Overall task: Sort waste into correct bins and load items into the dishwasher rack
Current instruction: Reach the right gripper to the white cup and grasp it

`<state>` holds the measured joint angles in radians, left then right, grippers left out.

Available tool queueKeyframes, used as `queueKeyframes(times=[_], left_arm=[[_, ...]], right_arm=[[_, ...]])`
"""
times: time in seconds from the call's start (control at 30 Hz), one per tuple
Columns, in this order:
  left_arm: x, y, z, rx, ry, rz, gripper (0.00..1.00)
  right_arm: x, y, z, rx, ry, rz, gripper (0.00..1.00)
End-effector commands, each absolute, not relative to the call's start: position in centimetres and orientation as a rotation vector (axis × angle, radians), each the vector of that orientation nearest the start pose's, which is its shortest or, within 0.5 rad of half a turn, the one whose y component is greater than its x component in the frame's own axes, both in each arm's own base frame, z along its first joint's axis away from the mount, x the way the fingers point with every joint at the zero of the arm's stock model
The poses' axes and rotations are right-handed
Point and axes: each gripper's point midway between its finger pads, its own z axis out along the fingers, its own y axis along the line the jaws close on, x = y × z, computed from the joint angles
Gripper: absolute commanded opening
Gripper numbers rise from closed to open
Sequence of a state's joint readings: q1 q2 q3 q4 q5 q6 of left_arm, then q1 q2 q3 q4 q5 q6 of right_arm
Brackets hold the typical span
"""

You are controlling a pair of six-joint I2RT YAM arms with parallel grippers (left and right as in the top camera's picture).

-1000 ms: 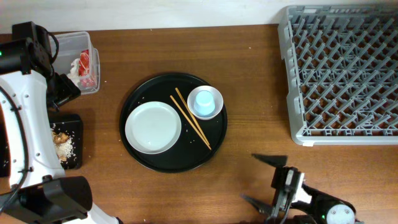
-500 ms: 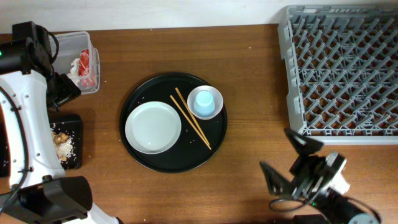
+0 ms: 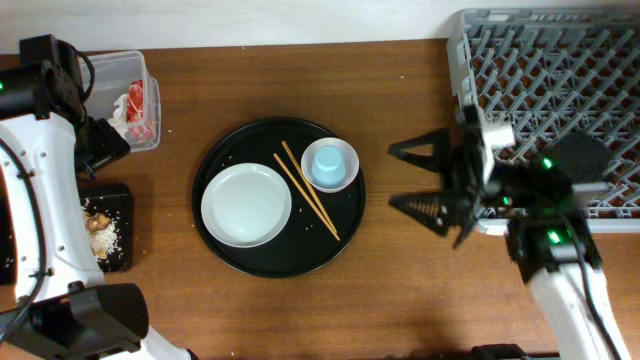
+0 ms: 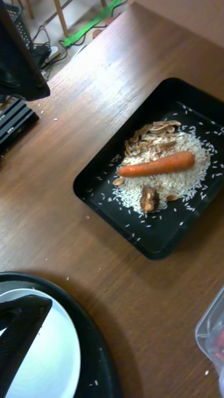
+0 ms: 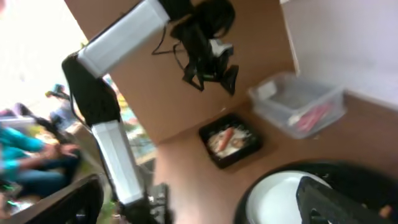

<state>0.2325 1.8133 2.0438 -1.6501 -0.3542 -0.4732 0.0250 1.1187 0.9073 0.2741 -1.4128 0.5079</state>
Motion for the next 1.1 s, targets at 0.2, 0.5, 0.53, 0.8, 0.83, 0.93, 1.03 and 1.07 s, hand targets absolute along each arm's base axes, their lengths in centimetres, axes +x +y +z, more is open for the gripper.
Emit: queueKeyframes(times=[0.2,0.5,0.53,0.8,0.83,0.93,1.03,1.07], left_arm=[[31.8,13.9,25.7,-1.061,2.692,0.491,0.99],[31.8,13.9,25.7,-1.061,2.692,0.491,0.99],[31.8,13.9,25.7,-1.061,2.692,0.491,0.99],[31.8,13.9,25.7,-1.062,2.692,0.491,0.99],[31.8,13.9,25.7,-1.061,2.692,0.491,0.99],[31.8,13.9,25.7,-1.062,2.692,0.491,0.99],[31.8,13.9,25.7,-1.061,2.692,0.491,0.99],[31.8,13.9,25.7,-1.061,2.692,0.491,0.99]], right_arm=[[29.1,22.4,36.9,-0.517,1.658,1.553,0.98],[33.4,20.2,25.3,-0.115,2.216,0.376,0.98],[33.4,20.1,25.3,-0.138,2.232,0.299,0.98],[36.5,25.3,25.6,-0.324,2.322,0.328,0.98],[37.2,25.8,25.7,-0.321,2.301,0.342,0.98],[39.2,25.3,23.9,-0.279,2.306,0.259,0.98],[40.5,26.0,20.3,-0.257,2.391,0.314,0.98],[40.8,26.5,18.9,-0.263,2.419,0.341,0.98]])
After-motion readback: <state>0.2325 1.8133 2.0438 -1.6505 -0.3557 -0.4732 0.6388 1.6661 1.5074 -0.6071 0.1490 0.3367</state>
